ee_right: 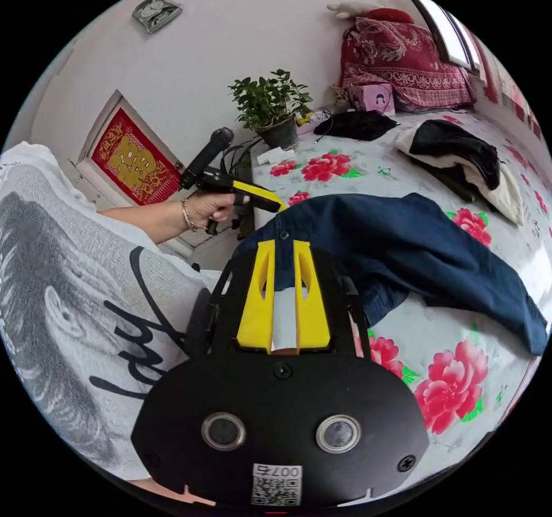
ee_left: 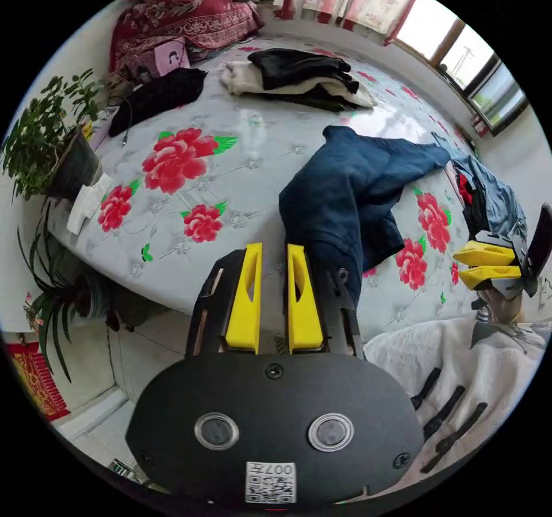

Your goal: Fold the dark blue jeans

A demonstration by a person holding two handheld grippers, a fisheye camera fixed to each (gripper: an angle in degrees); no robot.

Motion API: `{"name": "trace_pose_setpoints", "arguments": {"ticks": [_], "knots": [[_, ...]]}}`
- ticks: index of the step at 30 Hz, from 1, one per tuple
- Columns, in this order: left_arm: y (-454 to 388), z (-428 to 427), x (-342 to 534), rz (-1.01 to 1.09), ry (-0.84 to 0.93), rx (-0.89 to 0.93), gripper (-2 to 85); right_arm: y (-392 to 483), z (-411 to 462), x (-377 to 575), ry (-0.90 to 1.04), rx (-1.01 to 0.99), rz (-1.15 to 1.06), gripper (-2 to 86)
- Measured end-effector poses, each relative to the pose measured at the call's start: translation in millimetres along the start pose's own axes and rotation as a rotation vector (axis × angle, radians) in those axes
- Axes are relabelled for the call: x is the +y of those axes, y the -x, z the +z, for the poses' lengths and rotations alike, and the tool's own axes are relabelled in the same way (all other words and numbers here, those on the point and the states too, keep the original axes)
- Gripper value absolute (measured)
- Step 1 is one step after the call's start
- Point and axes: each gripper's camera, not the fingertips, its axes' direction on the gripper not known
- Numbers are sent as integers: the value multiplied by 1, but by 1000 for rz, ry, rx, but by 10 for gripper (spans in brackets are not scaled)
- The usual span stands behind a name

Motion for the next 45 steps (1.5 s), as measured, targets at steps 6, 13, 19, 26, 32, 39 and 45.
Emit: {"name": "trace_pose_setpoints", "arguments": {"ticks": [6,13,19,26,32,39,45], "knots": [[-4,-37,17,125,-68,-43,81,-74,-49,92,-50,169,427,63],[-138,69,-6,582,193,141,126,-95,-113,194,-193,332,772,81],[-172,127,2,980,236,-22,111,-93,-116,214,-266,345,868,88],[-58,68,-29,606,215,356,36,-109,-113,205,-268,375,866,90],[60,-28,-37,497,83,784,3,-145,-127,197,-433,402,908,91],[155,-75,-35,288,-9,393,-9,-216,-109,195,-400,373,1058,99],[167,-67,-30,60,-125,361,-10,-263,-81,218,-412,229,1272,95]]}}
